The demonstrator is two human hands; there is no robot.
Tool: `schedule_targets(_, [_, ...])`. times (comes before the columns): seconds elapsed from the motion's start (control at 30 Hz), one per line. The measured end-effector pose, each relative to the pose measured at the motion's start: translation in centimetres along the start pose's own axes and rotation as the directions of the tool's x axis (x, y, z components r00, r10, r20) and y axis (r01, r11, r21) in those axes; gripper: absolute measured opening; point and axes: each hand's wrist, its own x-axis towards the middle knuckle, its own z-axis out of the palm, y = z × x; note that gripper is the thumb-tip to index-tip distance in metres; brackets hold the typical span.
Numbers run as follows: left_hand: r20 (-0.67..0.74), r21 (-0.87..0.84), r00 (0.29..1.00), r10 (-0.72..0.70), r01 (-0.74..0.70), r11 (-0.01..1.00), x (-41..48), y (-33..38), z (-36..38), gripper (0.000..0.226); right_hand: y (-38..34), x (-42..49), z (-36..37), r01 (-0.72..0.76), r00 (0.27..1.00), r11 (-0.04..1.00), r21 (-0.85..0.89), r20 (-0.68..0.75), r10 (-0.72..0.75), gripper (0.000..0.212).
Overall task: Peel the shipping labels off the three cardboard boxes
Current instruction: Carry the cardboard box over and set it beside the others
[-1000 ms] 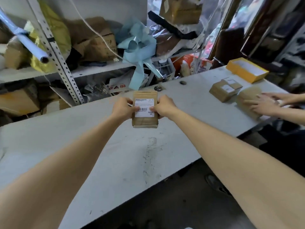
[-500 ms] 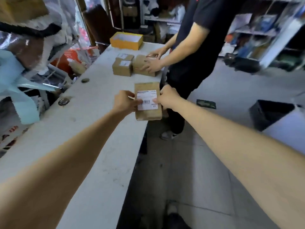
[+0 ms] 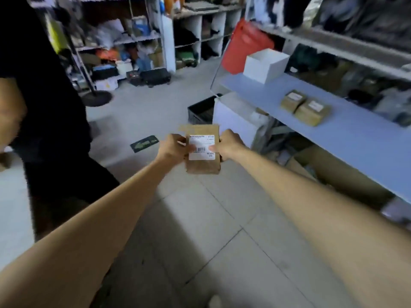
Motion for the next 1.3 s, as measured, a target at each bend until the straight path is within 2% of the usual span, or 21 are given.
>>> schedule_targets(0.1, [0.137, -0.029, 0.99, 0.025, -0.022, 0.999, 2.8, 3.8, 7.2, 0.029, 5.3, 1.3, -5.7, -0.117, 0.987, 0.991, 0.067, -0.107, 0.124, 0.027])
schedule_targets(0.23, [0.301, -0.041, 0.948, 0.101, -0.094, 0.995, 5.3, 8.0, 15.5, 0.037, 11.2, 2.2, -11.7, -0.214, 0.951, 0.97, 0.115, -0.2, 0.234, 0.027])
schedule_targets(0.47, [0.422, 0.068, 0.895, 0.144, -0.19, 0.979, 11.4, 13.3, 24.6, 0.041, 16.9, 7.6, -18.2, -0.319, 0.898, 0.932, 0.172, -0.261, 0.355, 0.027])
schedule_targets(0.6, [0.486, 0.068, 0.857, 0.169, -0.23, 0.971, 17.2, 16.5, 28.5, 0.038, 18.7, 12.5, -21.2, -0.318, 0.855, 0.911, 0.264, -0.336, 0.396, 0.028])
schedule_targets(0.7, [0.537, 0.049, 0.828, 0.161, -0.222, 0.974, 21.2, 19.0, 31.2, 0.031, 19.8, 15.9, -23.7, -0.333, 0.841, 0.896, 0.293, -0.337, 0.423, 0.025])
schedule_targets(0.8, [0.585, 0.04, 0.795, 0.162, -0.228, 0.973, 24.4, 21.2, 34.4, 0.034, 21.5, 18.9, -26.2, -0.346, 0.822, 0.881, 0.322, -0.348, 0.45, 0.02])
schedule_targets(0.97, [0.632, 0.079, 0.758, 0.159, -0.267, 0.961, 29.1, 24.4, 41.1, 0.038, 25.3, 23.6, -30.2, -0.389, 0.775, 0.828, 0.405, -0.342, 0.531, 0.031])
schedule_targets(1.1, [0.654, 0.101, 0.741, 0.153, -0.286, 0.953, 32.2, 26.4, 47.1, 0.036, 29.7, 27.5, -33.9, -0.422, 0.737, 0.787, 0.451, -0.335, 0.587, 0.031])
schedule_targets(1.23, [0.679, 0.085, 0.731, 0.075, -0.18, 0.98, 34.7, 28.7, 52.9, 0.038, 33.6, 30.7, -37.7, -0.435, 0.71, 0.76, 0.483, -0.335, 0.619, 0.028])
schedule_targets(1.3, [0.697, 0.087, 0.714, 0.07, -0.182, 0.979, 35.8, 29.8, 55.5, 0.032, 35.4, 31.9, -39.4, -0.451, 0.698, 0.745, 0.492, -0.326, 0.638, 0.028])
